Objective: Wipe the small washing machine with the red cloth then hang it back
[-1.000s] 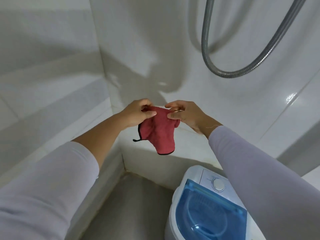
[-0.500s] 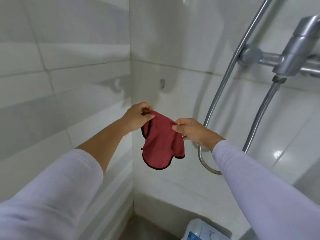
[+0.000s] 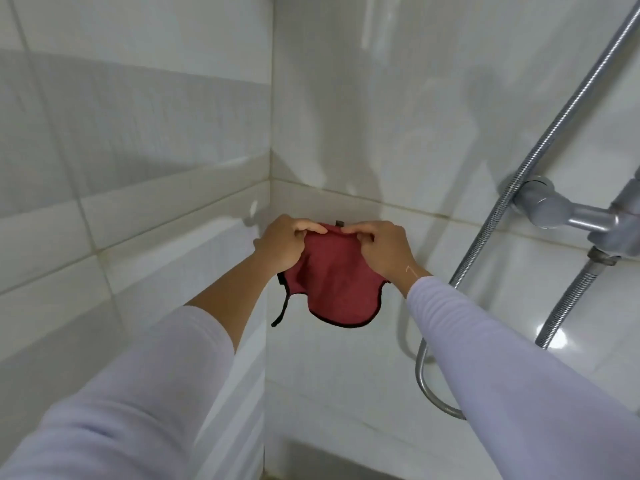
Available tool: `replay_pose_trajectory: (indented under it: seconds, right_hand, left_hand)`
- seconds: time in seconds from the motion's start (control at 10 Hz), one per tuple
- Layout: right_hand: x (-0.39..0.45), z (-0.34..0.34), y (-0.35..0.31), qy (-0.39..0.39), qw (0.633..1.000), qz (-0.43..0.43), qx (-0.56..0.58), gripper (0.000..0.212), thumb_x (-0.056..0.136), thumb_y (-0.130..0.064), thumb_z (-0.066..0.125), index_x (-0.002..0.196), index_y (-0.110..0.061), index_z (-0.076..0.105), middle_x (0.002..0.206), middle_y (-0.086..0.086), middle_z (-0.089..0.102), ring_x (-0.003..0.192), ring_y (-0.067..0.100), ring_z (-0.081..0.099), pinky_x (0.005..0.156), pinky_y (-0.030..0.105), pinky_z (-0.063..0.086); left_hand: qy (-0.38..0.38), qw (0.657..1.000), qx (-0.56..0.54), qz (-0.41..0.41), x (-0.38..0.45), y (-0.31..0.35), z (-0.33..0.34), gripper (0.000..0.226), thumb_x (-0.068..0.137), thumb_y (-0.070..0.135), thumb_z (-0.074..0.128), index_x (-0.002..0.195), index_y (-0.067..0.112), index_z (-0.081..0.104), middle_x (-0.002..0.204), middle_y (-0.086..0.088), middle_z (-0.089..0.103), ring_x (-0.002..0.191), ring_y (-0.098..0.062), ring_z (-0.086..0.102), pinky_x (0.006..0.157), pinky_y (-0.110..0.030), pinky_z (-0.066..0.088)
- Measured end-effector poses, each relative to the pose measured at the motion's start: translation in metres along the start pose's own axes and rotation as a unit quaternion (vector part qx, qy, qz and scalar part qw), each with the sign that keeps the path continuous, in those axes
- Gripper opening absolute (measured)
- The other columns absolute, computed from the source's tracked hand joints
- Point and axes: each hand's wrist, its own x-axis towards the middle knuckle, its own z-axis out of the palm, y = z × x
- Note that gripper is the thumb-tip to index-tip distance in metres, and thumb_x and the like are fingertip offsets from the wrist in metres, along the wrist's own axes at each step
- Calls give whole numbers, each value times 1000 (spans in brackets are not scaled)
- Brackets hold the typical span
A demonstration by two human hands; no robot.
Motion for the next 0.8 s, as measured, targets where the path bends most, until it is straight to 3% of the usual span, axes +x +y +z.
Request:
replay_pose_trajectory:
  seconds: [0.1,0.2,0.3,0.4,0.5,0.6,0.7,0.8]
  right_hand:
    - [9,19,11,4,993,-24,-116,43,89,-1,40,117,-20,66,111,12,65,104,28,60,88,18,38]
    - [10,35,21,8,982,-32,-188,45,89,-6,40,126,-23,60,107,17,57,96,37,59,86,34,47]
    - [8,46,27,32,980,-30,-193,44,88,-6,39,125,-20,60,107,17,57,92,38,60,84,36,48]
    - [3,57,31,51,985,-35,-164,43,90,-6,38,125,-17,59,101,18,61,89,38,61,81,36,49]
    - [-2,65,36,62,989,-33,-132,38,93,-10,39,124,-16,61,93,18,63,82,34,60,72,33,47]
    - [-8,69,44,14,985,-19,-170,33,93,-14,39,107,-11,68,88,14,60,78,31,59,63,27,39]
    - [-23,64,58,-4,987,-22,-157,31,92,-14,41,102,-10,70,93,13,62,85,29,59,67,30,45]
    - [-54,67,71,-3,995,-17,-100,30,91,-10,44,104,-8,71,96,16,64,89,30,60,75,35,50]
  left_hand:
    - [1,1000,10,-20,12,-12,15,50,96,6,33,106,36,71,115,6,68,102,-17,60,81,-27,42]
    - [1,999,2,-48,19,-21,28,49,97,11,32,107,41,69,124,12,64,112,-16,56,96,-36,41]
    - [-7,997,-43,-59,21,-29,38,47,96,8,32,110,36,68,125,11,63,116,-14,55,102,-31,40]
    - [-31,987,-135,-86,13,-36,53,40,96,6,38,117,25,65,122,6,65,115,-13,58,98,-23,42]
    - [-29,971,-216,-98,-3,-40,71,38,95,7,43,120,26,64,111,7,67,110,-16,62,96,-26,47]
    - [-3,961,-247,-122,-20,-38,85,39,94,10,45,122,31,61,105,11,65,102,-14,62,95,-31,50]
    - [26,964,-229,-135,-40,-35,97,40,92,14,46,124,34,59,107,9,68,94,-15,65,86,-31,53]
    - [111,954,-212,-179,-74,-40,105,35,90,13,52,119,26,64,112,6,67,95,-9,61,75,-15,44]
